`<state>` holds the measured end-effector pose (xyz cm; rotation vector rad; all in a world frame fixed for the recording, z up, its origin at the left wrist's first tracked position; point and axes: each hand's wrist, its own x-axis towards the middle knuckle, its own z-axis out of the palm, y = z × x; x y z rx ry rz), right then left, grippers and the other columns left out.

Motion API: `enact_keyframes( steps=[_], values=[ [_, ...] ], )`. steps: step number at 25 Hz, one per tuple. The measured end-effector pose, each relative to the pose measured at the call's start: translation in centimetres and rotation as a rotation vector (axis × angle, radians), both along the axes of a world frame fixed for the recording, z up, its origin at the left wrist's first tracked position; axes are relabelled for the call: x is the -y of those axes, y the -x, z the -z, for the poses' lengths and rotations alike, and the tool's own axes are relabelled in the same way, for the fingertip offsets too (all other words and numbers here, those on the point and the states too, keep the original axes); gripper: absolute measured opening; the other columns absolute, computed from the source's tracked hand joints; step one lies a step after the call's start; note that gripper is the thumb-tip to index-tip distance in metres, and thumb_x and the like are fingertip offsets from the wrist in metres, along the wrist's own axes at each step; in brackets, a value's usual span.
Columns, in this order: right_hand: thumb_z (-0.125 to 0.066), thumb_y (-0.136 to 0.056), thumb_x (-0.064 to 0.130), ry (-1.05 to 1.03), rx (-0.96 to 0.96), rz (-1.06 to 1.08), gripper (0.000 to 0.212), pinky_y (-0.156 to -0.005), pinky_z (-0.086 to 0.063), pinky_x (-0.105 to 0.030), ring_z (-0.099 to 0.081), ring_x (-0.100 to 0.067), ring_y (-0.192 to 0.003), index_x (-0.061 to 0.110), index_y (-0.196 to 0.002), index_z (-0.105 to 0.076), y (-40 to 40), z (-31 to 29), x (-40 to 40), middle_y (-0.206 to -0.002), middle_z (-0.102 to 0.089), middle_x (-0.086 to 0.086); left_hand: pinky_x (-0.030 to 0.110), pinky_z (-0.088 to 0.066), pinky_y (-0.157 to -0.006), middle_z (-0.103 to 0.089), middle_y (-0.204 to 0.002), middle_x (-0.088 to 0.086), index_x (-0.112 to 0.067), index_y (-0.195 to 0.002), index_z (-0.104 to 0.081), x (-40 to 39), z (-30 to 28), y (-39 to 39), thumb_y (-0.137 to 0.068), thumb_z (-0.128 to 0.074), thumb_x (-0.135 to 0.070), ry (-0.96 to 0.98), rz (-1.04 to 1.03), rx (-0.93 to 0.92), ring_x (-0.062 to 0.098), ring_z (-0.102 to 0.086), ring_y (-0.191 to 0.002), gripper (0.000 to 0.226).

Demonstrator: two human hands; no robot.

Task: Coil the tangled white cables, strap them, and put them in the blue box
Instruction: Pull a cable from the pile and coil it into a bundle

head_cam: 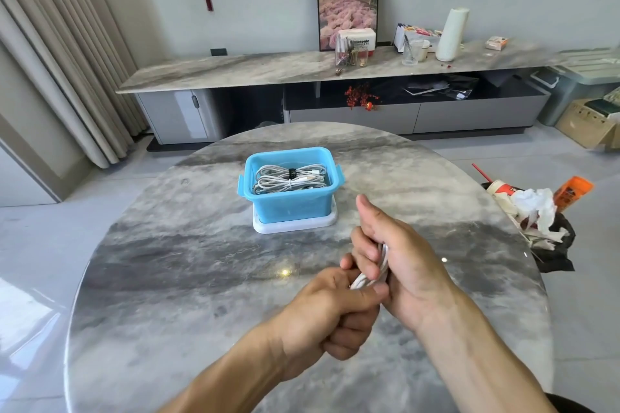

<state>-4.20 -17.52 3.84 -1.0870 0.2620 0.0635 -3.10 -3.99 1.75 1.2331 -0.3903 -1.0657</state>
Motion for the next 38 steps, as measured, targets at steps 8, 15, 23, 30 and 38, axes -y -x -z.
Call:
enact_keyframes(
  steps=[8, 15, 23, 30, 38],
  values=[
    [-0.055, -0.089, 0.045, -0.209, 0.159, -0.149, 0.038, -0.075, -0.057, -0.036, -0.049, -0.012, -0.041, 0.011, -0.087, -0.071, 0.3, -0.2, 0.3, -0.038, -0.027, 0.006, 0.045, -0.050, -0.085, -0.044, -0.055, 0.002, -0.008, -0.090, -0.055, -0.6, 0.1, -0.3, -0.097, -0.053, -0.026, 0.215, 0.123, -0.135, 0.020, -0.059, -0.061, 0.020],
    [-0.061, -0.090, 0.037, -0.230, 0.248, -0.189, 0.031, -0.078, -0.057, -0.036, -0.039, -0.007, -0.038, 0.009, -0.095, -0.071, 0.2, 0.0, 0.6, -0.038, -0.030, 0.008, 0.013, -0.021, -0.039, -0.028, -0.060, -0.004, -0.014, -0.092, -0.055, -0.7, -0.1, -0.1, -0.096, -0.057, -0.037, 0.269, 0.141, -0.282, 0.003, -0.024, -0.045, 0.023],
    [-0.062, -0.086, 0.050, 0.065, -0.075, 0.102, 0.041, -0.050, -0.046, -0.024, -0.063, -0.021, -0.063, 0.013, -0.103, -0.068, -3.8, 2.7, -0.1, -0.050, -0.050, -0.002, 0.025, -0.034, -0.044, -0.026, -0.054, -0.004, -0.012, -0.081, -0.047, 1.2, 1.5, -0.5, -0.103, -0.040, -0.042, -0.157, -0.310, 0.183, 0.011, -0.024, -0.043, 0.039],
    [-0.059, -0.091, 0.023, 1.108, -0.330, 0.418, 0.010, -0.064, -0.048, -0.031, -0.062, -0.020, -0.076, 0.016, -0.093, -0.066, -9.4, 10.8, 9.5, -0.099, -0.073, -0.003, 0.019, -0.018, -0.041, -0.021, -0.059, -0.002, -0.013, -0.080, -0.045, 0.0, 1.4, -3.7, -0.102, -0.041, -0.040, -0.094, -0.567, 0.022, 0.012, -0.015, -0.046, 0.035],
    [-0.063, -0.090, 0.037, 1.663, -0.096, 0.137, 0.026, -0.077, -0.047, -0.036, -0.055, -0.026, -0.104, 0.018, -0.108, -0.064, -12.4, 15.3, 10.8, -0.114, -0.061, 0.001, 0.019, -0.020, -0.040, -0.021, -0.059, 0.001, -0.012, -0.082, -0.047, 0.2, 1.6, -4.4, -0.102, -0.042, -0.040, -0.092, -0.571, -0.019, 0.012, -0.015, -0.046, 0.035]
  ],
)
